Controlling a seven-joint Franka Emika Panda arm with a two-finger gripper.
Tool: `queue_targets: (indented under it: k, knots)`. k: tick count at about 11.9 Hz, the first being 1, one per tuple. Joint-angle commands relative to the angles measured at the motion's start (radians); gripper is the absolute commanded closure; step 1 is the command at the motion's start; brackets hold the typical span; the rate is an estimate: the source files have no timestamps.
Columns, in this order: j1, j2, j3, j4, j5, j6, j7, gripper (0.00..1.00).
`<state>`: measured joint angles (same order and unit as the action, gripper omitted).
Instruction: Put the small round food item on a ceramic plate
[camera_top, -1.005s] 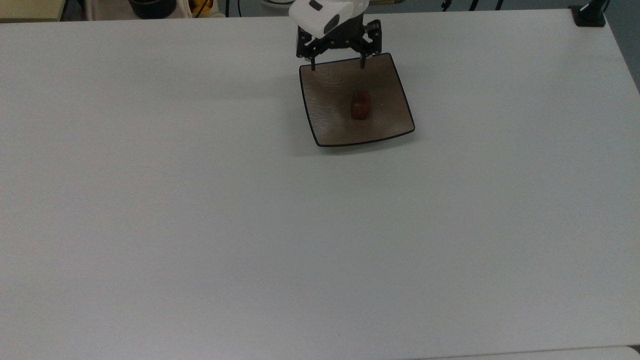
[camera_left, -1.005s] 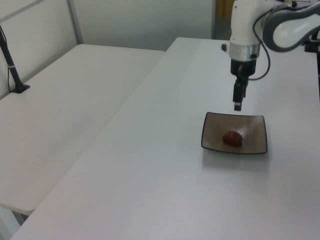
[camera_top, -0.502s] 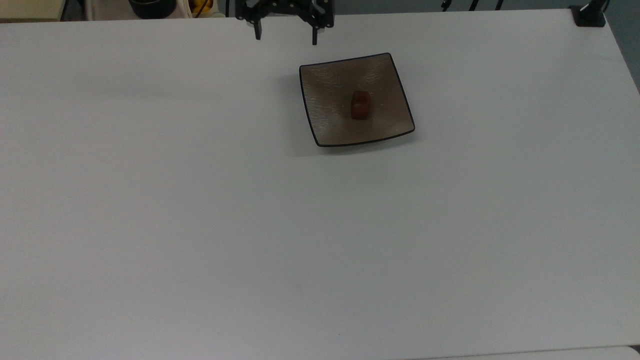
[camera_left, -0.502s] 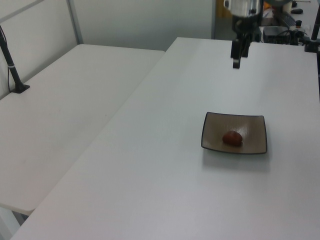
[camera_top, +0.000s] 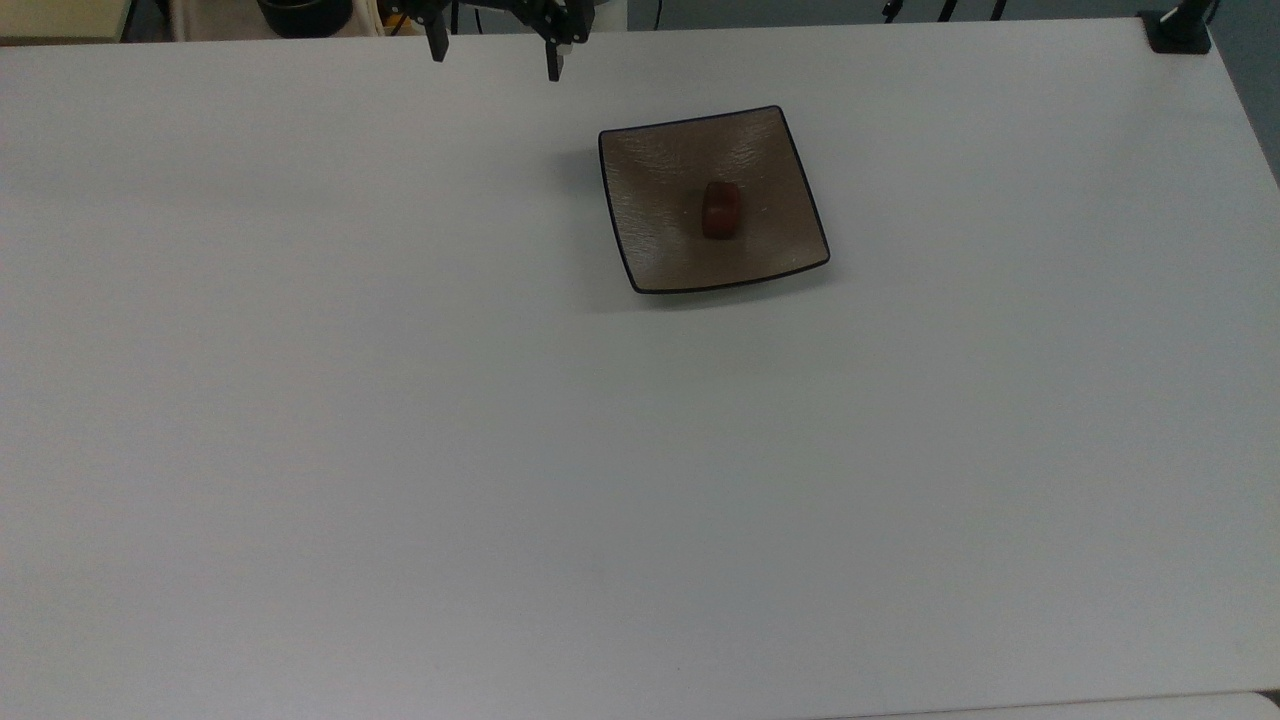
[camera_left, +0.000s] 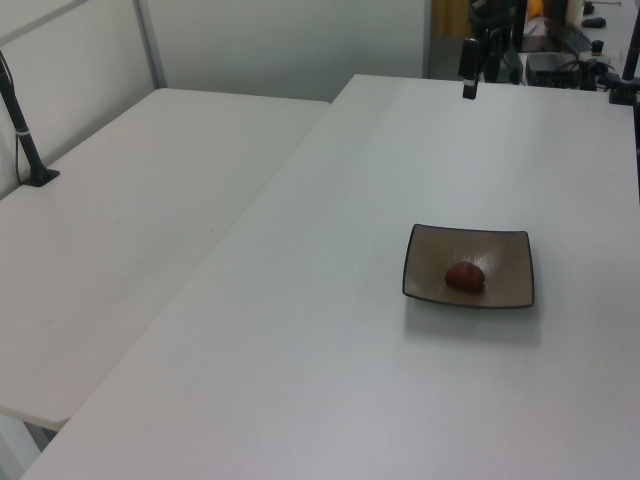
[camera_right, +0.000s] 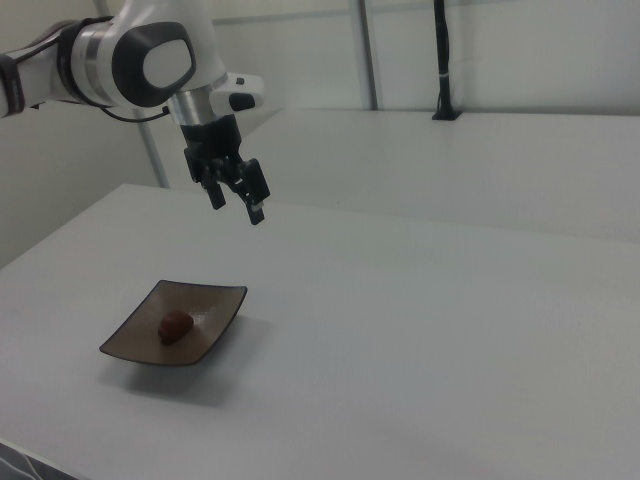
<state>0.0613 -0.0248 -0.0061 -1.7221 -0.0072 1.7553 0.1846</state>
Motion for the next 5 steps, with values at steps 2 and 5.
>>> queue_targets:
  k: [2, 5]
  knots:
    - [0.038, 0.017, -0.031, 0.030, 0.004, 0.000, 0.004, 0.00]
    - [0.038, 0.013, -0.031, 0.027, 0.006, 0.000, 0.004, 0.00]
